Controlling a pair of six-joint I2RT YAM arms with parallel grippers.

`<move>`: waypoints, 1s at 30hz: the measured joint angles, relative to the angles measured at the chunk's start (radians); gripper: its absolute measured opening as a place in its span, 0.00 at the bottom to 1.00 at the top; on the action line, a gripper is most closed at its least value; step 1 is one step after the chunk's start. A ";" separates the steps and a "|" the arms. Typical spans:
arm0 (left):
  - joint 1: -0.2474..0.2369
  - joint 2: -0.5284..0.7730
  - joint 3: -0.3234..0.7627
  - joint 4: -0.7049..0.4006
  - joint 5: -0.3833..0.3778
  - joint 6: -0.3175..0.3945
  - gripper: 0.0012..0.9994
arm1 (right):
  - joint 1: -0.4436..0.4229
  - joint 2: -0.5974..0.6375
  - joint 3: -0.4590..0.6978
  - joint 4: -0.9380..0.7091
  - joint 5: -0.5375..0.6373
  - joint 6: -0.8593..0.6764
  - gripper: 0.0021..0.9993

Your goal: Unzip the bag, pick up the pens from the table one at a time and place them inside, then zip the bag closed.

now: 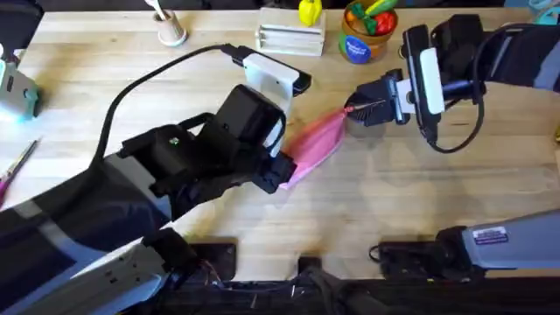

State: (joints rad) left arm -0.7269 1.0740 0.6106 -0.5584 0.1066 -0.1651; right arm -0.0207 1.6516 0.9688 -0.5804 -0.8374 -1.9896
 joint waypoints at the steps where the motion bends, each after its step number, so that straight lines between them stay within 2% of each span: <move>1: 0.000 0.000 0.000 0.000 0.000 0.000 0.04 | -0.001 0.000 0.000 -0.003 -0.009 0.000 0.03; 13: 0.000 -0.003 0.000 -0.008 0.000 0.000 0.04 | -0.010 0.000 0.005 -0.095 -0.040 0.006 0.03; 19: 0.000 -0.003 0.000 -0.007 0.001 0.000 0.04 | -0.010 0.000 0.005 -0.102 -0.006 0.018 0.03; 30: 0.000 -0.003 0.000 -0.007 0.002 0.000 0.04 | 0.012 -0.015 0.165 -0.315 0.068 0.023 0.03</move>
State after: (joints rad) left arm -0.7269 1.0714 0.6106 -0.5659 0.1083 -0.1650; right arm -0.0091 1.6363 1.1336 -0.8950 -0.7694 -1.9665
